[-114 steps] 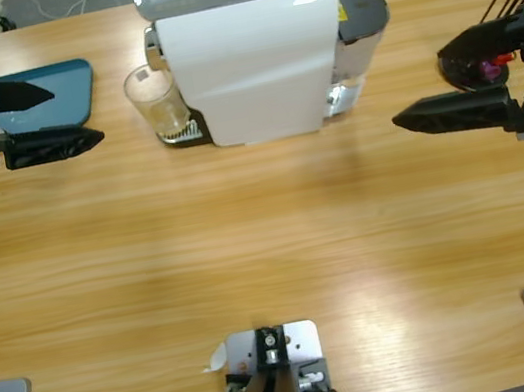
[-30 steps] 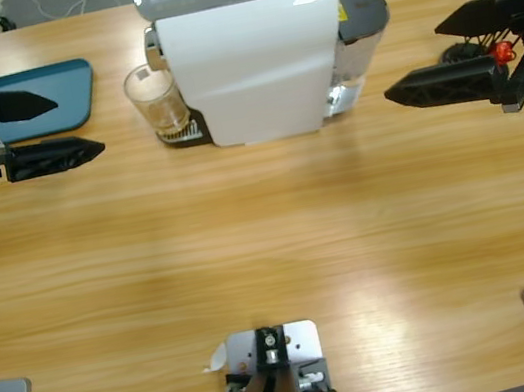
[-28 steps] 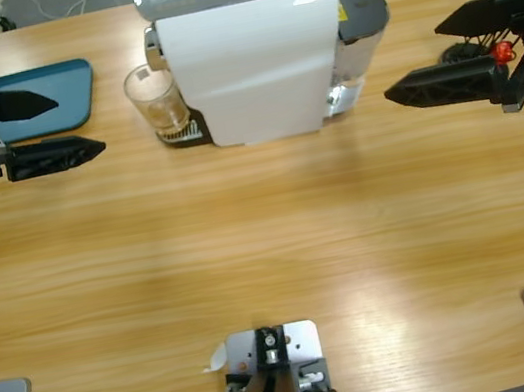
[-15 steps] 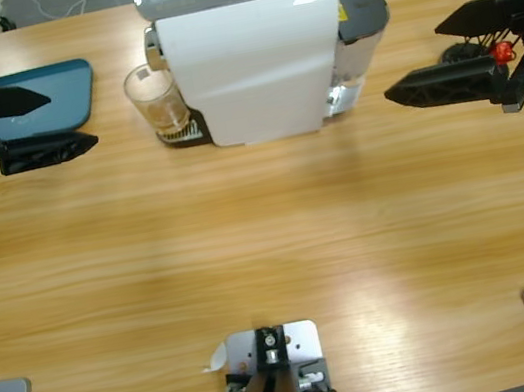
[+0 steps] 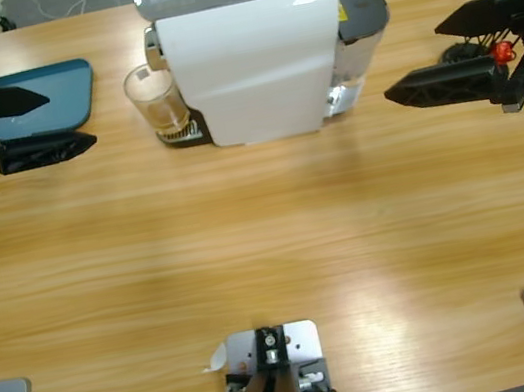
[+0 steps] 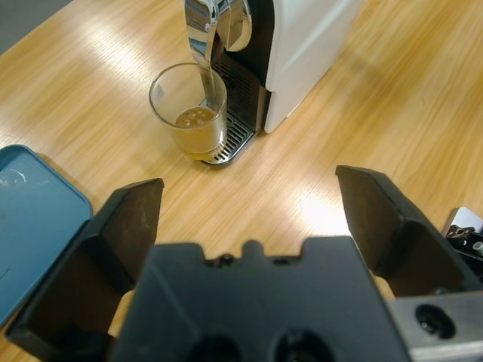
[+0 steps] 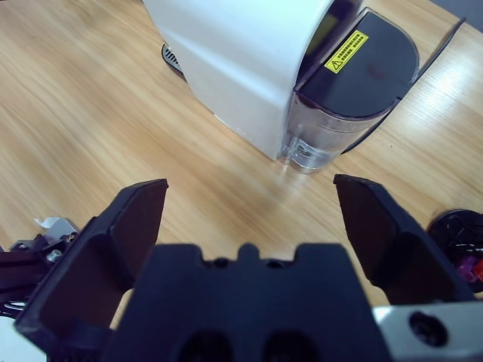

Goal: Pour coffee

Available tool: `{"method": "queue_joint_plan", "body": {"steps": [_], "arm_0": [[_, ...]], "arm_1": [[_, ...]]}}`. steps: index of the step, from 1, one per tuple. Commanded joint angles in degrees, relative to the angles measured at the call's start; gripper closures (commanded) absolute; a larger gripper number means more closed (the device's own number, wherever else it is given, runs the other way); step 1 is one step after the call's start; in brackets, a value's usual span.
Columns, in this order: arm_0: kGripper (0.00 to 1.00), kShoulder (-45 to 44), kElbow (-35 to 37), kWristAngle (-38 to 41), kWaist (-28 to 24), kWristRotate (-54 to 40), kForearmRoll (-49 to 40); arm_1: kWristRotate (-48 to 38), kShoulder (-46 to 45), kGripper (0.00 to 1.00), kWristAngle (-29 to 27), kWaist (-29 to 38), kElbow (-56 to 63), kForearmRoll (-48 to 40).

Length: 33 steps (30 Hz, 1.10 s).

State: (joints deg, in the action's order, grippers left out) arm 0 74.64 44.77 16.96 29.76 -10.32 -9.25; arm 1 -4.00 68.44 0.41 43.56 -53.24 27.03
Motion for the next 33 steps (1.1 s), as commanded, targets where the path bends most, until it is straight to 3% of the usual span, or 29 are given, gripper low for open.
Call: {"method": "queue_joint_plan", "body": {"steps": [1, 7, 15, 26, 33], "arm_0": [[0.000, 6.85, -0.79, 0.97, -1.95, -2.78, 4.59], [0.000, 15.54, 4.66, 1.29, -2.79, -9.28, 4.59], [0.000, 21.67, 10.93, 7.93, -5.38, -16.05, 5.82], [0.000, 26.96, 12.76, 9.88, -6.92, -22.27, 8.81], [0.000, 29.97, 13.50, 15.61, -7.87, -22.64, 9.16]], "arm_1": [[0.01, 3.46, 0.000, 0.54, -0.90, 0.71, 0.27], [0.05, 6.01, 0.000, 1.00, -0.92, -0.04, 0.31], [0.31, 9.79, 0.000, 1.09, -0.94, -1.08, -0.61], [0.49, 11.21, 0.000, 1.44, -1.01, -0.83, -0.75], [0.49, 13.12, 0.000, 1.79, -1.55, -0.94, -1.73]]}}
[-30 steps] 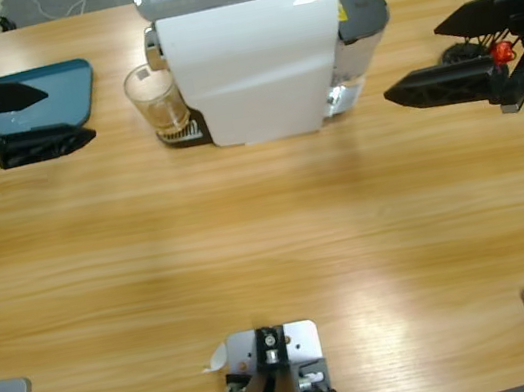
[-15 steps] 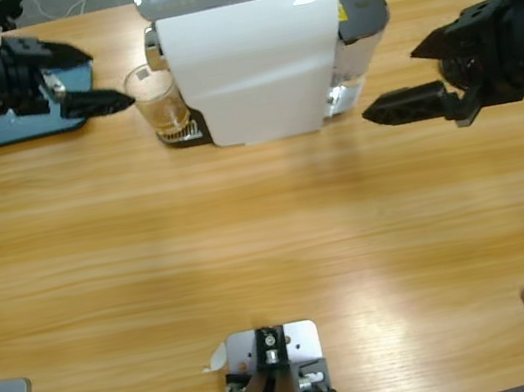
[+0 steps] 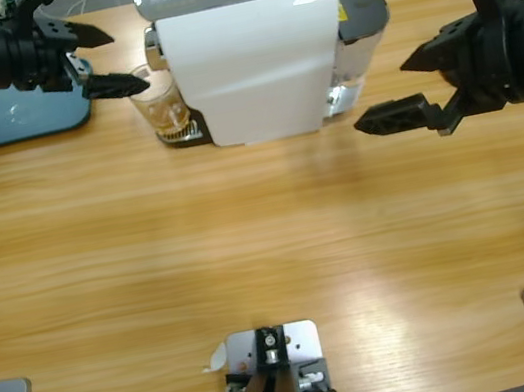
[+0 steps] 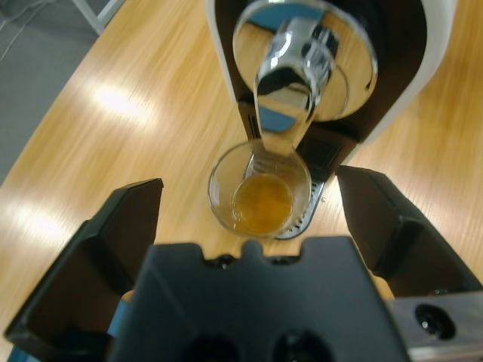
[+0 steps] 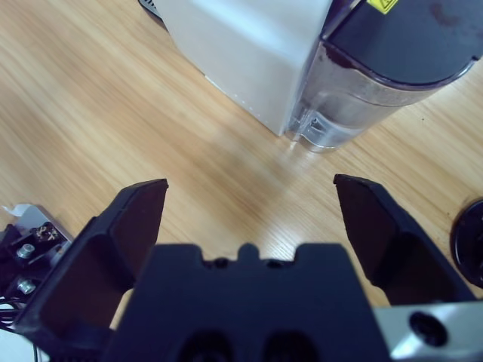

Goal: Pour coffee

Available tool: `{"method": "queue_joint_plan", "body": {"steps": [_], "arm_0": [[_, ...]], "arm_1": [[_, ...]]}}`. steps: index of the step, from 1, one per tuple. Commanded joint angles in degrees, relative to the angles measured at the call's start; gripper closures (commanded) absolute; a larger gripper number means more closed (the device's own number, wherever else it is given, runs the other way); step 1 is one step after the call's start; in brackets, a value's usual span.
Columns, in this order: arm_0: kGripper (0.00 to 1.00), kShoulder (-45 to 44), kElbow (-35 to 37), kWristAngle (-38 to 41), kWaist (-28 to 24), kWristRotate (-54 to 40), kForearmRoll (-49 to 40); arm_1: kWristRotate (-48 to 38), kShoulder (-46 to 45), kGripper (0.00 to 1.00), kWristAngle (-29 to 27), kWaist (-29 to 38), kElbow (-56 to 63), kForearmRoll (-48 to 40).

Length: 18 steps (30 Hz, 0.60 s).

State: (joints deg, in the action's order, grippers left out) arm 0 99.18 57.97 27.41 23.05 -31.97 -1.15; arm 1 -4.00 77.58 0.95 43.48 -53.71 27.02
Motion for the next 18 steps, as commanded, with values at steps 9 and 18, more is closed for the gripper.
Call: {"method": "queue_joint_plan", "body": {"steps": [9, 18], "arm_0": [[0.000, 7.75, 0.31, 7.06, -2.93, -1.06, 1.42], [0.000, 9.74, 0.39, 8.19, -2.91, -1.16, 1.77]], "arm_1": [[1.45, 5.21, 0.000, 1.82, -2.56, -1.22, -2.14], [1.53, 6.44, 0.000, 2.23, -3.14, -1.20, -2.87]]}}
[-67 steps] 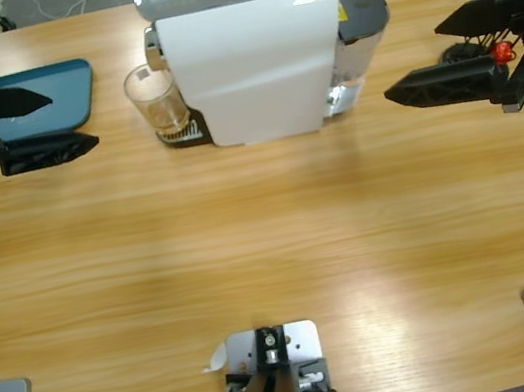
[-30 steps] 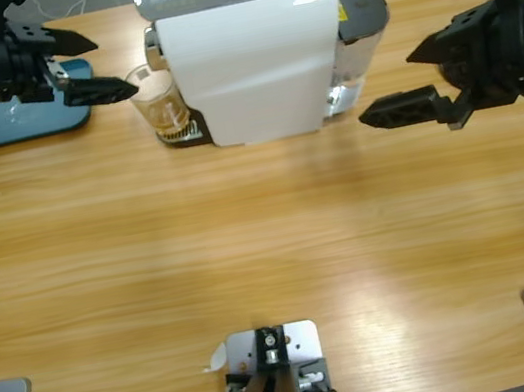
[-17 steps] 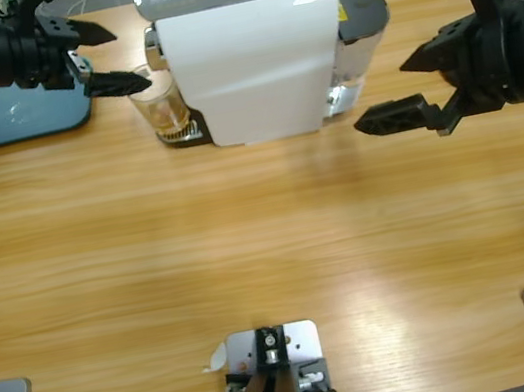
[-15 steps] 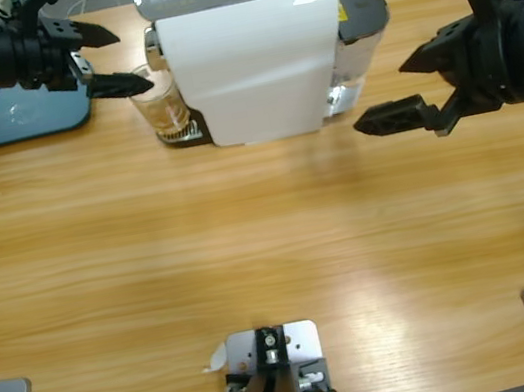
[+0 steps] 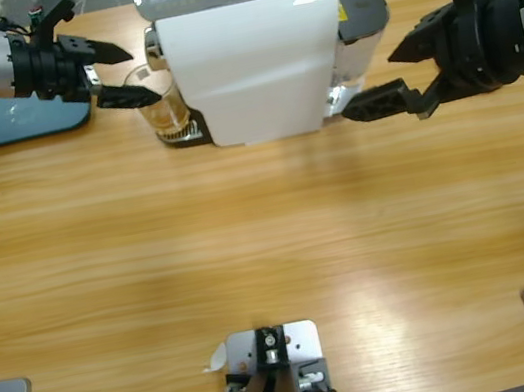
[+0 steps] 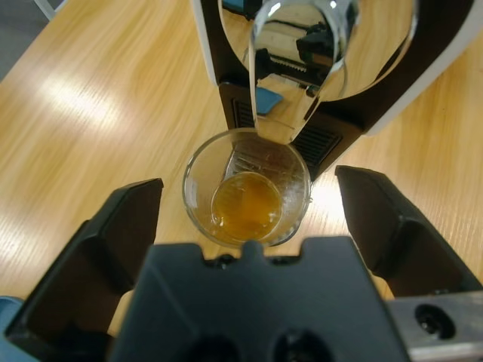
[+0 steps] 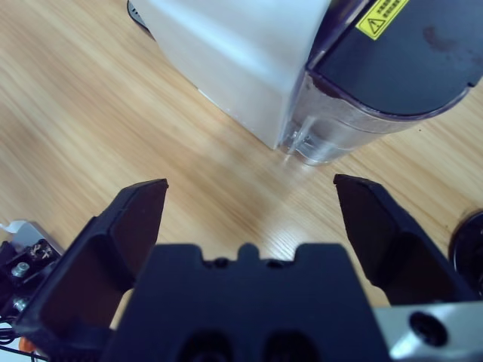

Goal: Pour coffee

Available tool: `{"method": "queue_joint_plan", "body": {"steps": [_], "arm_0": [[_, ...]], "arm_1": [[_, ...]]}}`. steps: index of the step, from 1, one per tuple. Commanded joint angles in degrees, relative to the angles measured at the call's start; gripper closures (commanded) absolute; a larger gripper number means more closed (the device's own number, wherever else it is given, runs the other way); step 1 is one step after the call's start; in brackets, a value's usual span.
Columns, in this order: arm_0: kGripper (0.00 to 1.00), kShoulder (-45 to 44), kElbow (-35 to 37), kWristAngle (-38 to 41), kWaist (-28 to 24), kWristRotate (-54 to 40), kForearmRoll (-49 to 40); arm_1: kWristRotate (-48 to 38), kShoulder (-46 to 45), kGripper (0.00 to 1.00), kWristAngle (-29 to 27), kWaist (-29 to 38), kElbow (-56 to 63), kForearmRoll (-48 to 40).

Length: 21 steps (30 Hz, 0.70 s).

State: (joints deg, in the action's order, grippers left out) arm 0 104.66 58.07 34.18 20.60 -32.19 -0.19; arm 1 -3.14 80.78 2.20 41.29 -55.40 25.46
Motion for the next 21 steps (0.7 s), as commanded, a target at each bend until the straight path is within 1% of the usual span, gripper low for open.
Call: {"method": "queue_joint_plan", "body": {"steps": [1, 21], "arm_0": [[0.000, 4.40, 0.31, 1.52, -0.46, -1.04, 0.80], [0.000, 7.58, 2.54, 1.94, -0.16, -1.21, 1.24]], "arm_1": [[0.68, 3.35, 0.000, 1.06, -0.95, 0.48, -1.43], [0.86, 3.65, 0.000, 1.41, -0.95, 0.29, -1.43]]}}
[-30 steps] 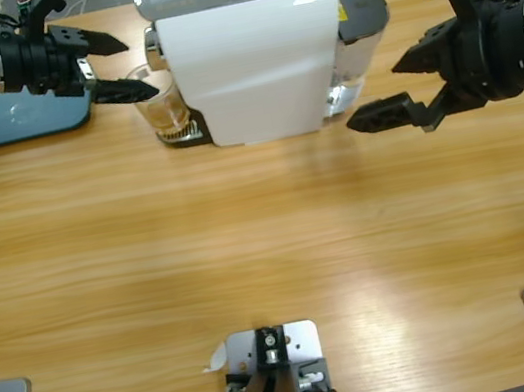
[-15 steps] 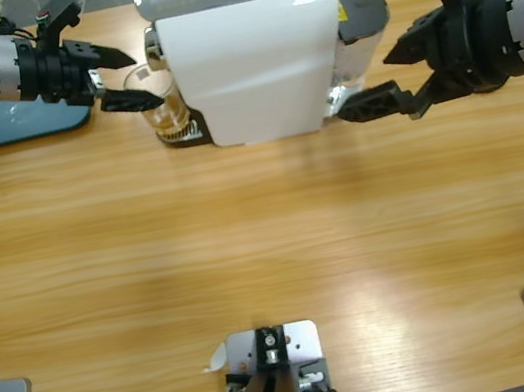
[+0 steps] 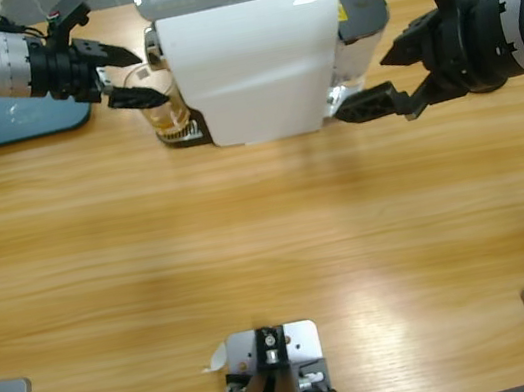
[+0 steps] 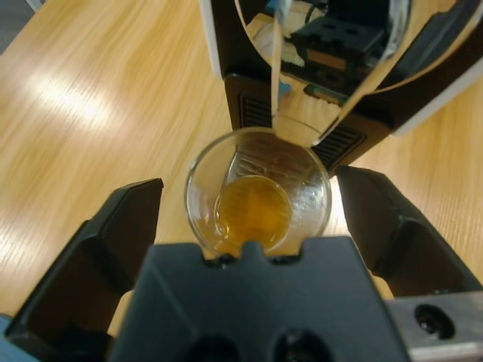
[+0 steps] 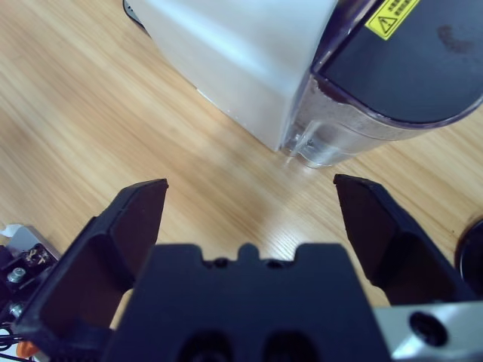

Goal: Pour coffee

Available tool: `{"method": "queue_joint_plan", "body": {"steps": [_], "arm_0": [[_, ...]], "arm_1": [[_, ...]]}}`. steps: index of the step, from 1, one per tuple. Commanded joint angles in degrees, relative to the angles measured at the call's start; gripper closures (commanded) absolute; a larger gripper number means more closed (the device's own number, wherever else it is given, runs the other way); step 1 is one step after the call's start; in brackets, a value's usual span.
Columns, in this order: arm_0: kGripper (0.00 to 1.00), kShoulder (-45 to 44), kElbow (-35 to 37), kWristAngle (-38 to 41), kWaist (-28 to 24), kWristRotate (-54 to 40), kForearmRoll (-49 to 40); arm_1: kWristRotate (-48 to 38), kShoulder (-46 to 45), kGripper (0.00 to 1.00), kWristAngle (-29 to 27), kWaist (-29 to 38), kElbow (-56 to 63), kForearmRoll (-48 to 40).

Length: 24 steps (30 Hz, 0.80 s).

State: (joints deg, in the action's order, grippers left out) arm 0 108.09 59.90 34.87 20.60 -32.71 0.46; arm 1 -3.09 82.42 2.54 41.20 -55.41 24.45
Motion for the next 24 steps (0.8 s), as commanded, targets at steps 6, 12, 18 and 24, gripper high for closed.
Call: {"method": "queue_joint_plan", "body": {"steps": [6, 12, 18, 24], "arm_0": [[0.076, 4.24, 0.57, 1.16, -0.12, -0.69, 0.56], [0.567, 4.43, 0.55, 0.29, 0.21, -0.60, 0.51], [0.654, 4.68, 0.39, 0.02, 0.41, -0.51, 0.44], [1.000, 4.31, -0.31, -0.15, 0.41, -0.60, 0.07]], "arm_1": [[0.84, 2.20, 0.000, 1.07, -0.86, 0.21, -0.45], [0.90, 2.36, 0.000, 1.07, -0.86, 0.21, -0.61], [0.90, 2.50, 0.000, 1.07, -0.86, 0.21, -0.98], [0.90, 2.57, 0.000, 1.05, -0.95, -0.05, -1.07]]}}
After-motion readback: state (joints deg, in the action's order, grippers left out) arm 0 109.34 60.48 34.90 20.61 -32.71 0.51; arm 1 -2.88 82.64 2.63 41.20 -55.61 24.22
